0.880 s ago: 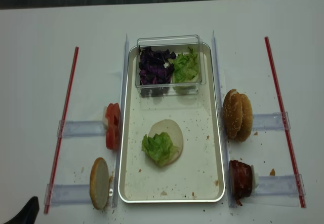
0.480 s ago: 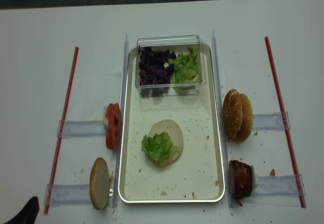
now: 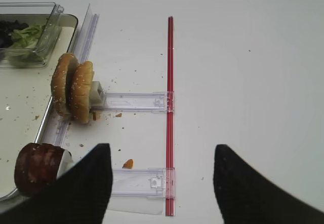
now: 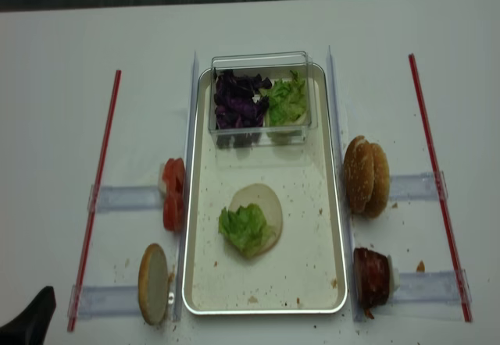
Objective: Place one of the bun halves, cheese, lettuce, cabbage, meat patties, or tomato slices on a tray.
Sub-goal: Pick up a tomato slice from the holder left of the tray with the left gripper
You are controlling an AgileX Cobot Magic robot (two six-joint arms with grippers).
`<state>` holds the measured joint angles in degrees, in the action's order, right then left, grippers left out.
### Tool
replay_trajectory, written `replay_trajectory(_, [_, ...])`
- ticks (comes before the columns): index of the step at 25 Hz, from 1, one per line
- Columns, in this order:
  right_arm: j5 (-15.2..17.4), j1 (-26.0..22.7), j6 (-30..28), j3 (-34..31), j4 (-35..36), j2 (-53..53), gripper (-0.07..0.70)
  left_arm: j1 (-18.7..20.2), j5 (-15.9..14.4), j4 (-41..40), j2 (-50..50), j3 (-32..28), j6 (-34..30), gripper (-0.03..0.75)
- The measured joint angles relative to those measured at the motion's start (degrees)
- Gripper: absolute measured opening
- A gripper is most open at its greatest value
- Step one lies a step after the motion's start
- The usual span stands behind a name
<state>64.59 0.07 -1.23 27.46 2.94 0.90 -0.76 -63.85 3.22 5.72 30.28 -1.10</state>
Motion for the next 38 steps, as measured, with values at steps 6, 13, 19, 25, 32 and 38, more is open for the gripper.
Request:
replay_trajectory(6, [0.0,0.0,0.0,0.0,0.0,0.0,0.405,0.0,5.1,0.0,13.7,4.2,-1.3,0.598])
replay_trajectory(13, [0.0,0.0,0.0,0.0,0.0,0.0,0.327,0.0,11.1,3.0,33.5,8.9,-2.3,0.546])
replay_trajectory(19, [0.0,0.0,0.0,0.0,0.0,0.0,0.257,0.0,15.7,4.6,52.1,13.9,-6.1,0.525])
replay_trajectory(25, [0.0,0.0,0.0,0.0,0.0,0.0,0.199,0.0,16.7,5.8,69.5,20.3,-6.6,0.524])
replay_trajectory(32, [0.0,0.0,0.0,0.0,0.0,0.0,0.159,0.0,17.1,6.1,83.4,26.5,-8.6,0.521])
replay_trajectory(38, [0.0,0.0,0.0,0.0,0.0,0.0,0.102,0.0,17.8,6.1,86.9,27.6,-9.0,0.503])
